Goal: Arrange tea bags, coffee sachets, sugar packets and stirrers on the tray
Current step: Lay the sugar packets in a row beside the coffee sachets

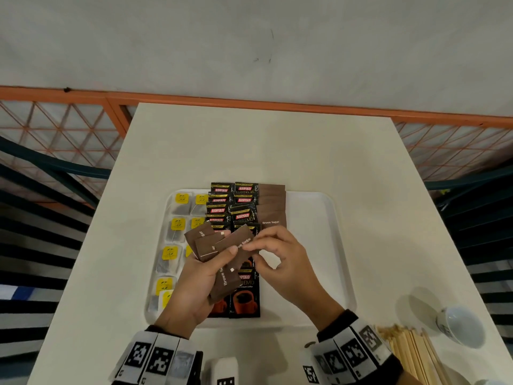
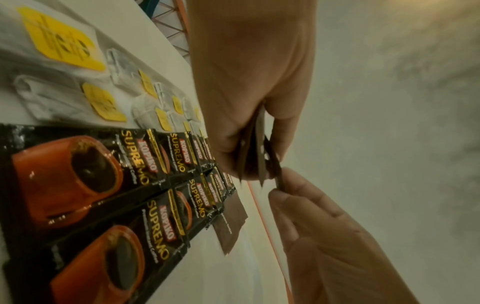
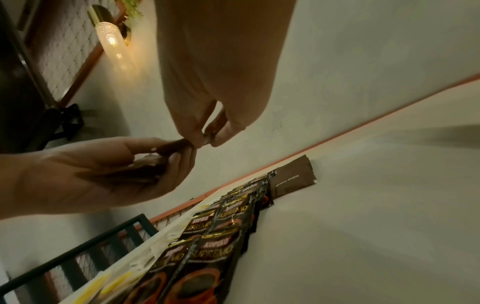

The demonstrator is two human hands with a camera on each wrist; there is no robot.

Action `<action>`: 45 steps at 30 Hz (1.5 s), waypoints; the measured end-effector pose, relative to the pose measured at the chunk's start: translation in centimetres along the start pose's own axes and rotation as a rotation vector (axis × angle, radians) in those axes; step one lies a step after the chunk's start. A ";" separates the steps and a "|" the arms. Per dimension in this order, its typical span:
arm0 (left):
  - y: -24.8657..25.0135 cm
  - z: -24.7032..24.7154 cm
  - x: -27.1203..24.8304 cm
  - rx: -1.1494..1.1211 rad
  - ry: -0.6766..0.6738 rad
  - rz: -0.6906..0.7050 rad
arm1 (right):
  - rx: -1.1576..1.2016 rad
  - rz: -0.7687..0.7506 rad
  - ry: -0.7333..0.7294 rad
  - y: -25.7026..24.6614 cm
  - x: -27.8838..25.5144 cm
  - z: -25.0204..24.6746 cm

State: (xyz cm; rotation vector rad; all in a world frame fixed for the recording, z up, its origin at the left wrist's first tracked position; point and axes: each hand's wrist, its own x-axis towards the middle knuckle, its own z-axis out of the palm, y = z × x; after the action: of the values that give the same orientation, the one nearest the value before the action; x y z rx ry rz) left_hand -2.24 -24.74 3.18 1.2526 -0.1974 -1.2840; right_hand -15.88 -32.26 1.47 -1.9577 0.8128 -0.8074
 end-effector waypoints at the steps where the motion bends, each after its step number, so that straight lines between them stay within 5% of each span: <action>1: 0.0 -0.1 0.0 0.023 0.009 0.005 | 0.049 0.028 -0.006 -0.1 -0.1 -0.2; 5: 0.1 -0.2 0.0 0.083 0.023 0.009 | 0.334 0.338 -0.009 -0.7 0.3 -1.0; 11: -0.2 0.2 0.1 0.086 0.061 -0.019 | 0.259 0.558 -0.178 -0.2 1.1 -2.0; 18: 0.0 -1.0 0.6 -0.092 0.025 -0.130 | 0.267 0.775 0.075 3.5 1.8 -3.0; 31: -0.1 -1.3 0.6 -0.036 -0.003 -0.180 | 0.046 0.833 0.178 7.3 3.3 -2.7; 45: 0.0 -0.4 0.1 0.047 0.058 -0.125 | -0.181 0.647 0.194 5.2 3.0 -1.2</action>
State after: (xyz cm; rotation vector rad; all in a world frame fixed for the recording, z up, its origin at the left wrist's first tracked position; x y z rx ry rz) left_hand -1.90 -24.54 2.99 1.3585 -0.1100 -1.3550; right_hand -16.26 -37.39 -1.88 -1.6168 1.5736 -0.5433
